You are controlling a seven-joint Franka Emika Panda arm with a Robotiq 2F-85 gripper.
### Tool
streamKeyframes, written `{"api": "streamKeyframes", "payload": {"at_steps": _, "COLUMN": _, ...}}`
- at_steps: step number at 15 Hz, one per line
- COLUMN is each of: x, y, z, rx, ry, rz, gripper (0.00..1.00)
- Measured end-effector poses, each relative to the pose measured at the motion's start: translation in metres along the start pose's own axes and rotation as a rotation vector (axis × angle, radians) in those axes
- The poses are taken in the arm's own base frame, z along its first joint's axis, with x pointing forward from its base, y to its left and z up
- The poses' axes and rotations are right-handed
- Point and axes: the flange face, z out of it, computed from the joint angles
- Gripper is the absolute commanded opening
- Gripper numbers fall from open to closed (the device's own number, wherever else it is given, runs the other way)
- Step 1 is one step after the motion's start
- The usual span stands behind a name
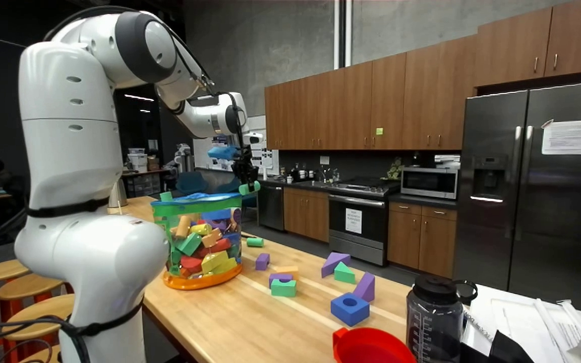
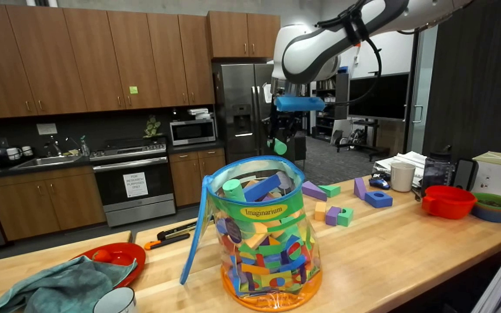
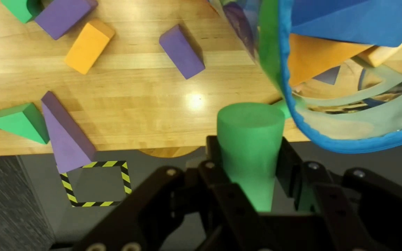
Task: Put the green cylinder into the bag
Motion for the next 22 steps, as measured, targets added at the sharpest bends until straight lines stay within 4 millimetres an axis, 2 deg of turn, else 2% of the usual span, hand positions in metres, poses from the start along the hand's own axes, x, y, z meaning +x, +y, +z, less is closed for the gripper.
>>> {"api": "streamKeyframes", "payload": {"at_steps": 4, "x": -0.019, "y": -0.024, "z": -0.014, "rx": 0.067, "ry": 0.016, "rz": -0.081, "gripper": 0.15}}
{"api": "streamKeyframes", "payload": {"at_steps": 8, "x": -0.046, "y": -0.038, "z": -0.018, "rx": 0.129, "ry": 0.017, "rz": -0.174, "gripper": 0.15}}
{"api": "streamKeyframes", "payload": {"at_steps": 9, "x": -0.053, "y": -0.039, "z": -0.017, "rx": 0.132, "ry": 0.013, "rz": -0.193, "gripper": 0.65}}
{"api": "streamKeyframes", "payload": {"at_steps": 10, "x": -0.059, "y": -0.039, "z": -0.015, "rx": 0.134, "ry": 0.009, "rz": -0.210, "gripper": 0.66}}
{"api": "streamKeyframes", "payload": {"at_steps": 12, "x": -0.067, "y": -0.037, "z": -0.010, "rx": 0.131, "ry": 0.003, "rz": -0.231, "gripper": 0.76}}
{"api": "streamKeyframes", "payload": {"at_steps": 15, "x": -0.073, "y": -0.032, "z": -0.005, "rx": 0.129, "ry": 0.001, "rz": -0.245, "gripper": 0.97}}
{"api": "streamKeyframes", "payload": {"at_steps": 17, "x": -0.073, "y": -0.028, "z": -0.004, "rx": 0.134, "ry": 0.005, "rz": -0.236, "gripper": 1.00}}
{"api": "streamKeyframes", "payload": {"at_steps": 22, "x": -0.058, "y": -0.019, "z": -0.012, "rx": 0.218, "ry": 0.052, "rz": -0.186, "gripper": 1.00}}
